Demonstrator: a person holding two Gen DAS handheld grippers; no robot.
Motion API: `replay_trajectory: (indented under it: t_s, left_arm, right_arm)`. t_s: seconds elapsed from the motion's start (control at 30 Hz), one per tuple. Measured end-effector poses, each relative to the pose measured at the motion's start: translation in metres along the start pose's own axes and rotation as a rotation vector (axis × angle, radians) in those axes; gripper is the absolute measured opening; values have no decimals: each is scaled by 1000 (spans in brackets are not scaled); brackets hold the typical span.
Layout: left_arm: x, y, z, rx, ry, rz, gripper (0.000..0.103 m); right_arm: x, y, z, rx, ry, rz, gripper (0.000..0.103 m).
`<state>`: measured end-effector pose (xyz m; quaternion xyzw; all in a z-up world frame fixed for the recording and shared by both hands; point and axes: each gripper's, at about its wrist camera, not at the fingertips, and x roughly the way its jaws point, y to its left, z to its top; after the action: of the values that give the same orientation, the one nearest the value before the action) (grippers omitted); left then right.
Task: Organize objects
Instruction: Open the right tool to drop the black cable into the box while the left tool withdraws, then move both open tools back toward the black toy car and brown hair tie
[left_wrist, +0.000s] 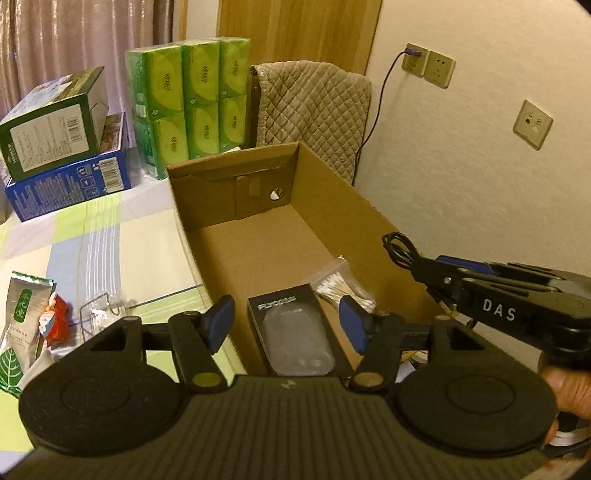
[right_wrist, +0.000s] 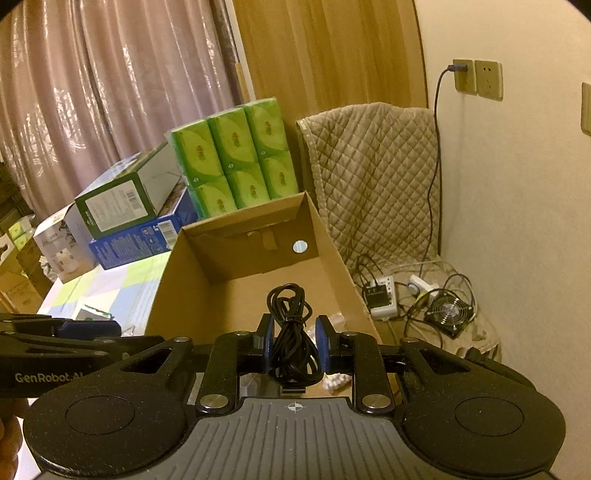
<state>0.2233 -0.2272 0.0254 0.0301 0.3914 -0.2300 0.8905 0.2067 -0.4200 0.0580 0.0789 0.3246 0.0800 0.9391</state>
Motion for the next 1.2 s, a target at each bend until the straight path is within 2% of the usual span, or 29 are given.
replay_trajectory:
  t_s: [0.53,0.63,0.7,0.73,0.77,1.0,1.2]
  left_arm:
    - [-12,11,-11,-32,8,30,59]
    - [-14,11,-12,-34,8,31,59]
    - [-15,13,-13,-38,9,32,59]
    - [-17,14,-14,-40,9,34,59]
    - [-18,15,-16,-42,9,36,59]
    - [-36,29,-33,-75,1,62,59]
    - [-55,36,-42,-103,-4,77,65]
  right_arm:
    - [-2,5,3,4,0,19,21]
    - [2,4,6,24,-14,69,21]
    - [4,1,7,57,-22,94,37]
    - [3,1,8,63,-26,97,56]
    - [1,1,8,67,-39,108,59]
    - [-15,3,3,81,-47,101,59]
    - [-37,12,-7,83,-42,98,59]
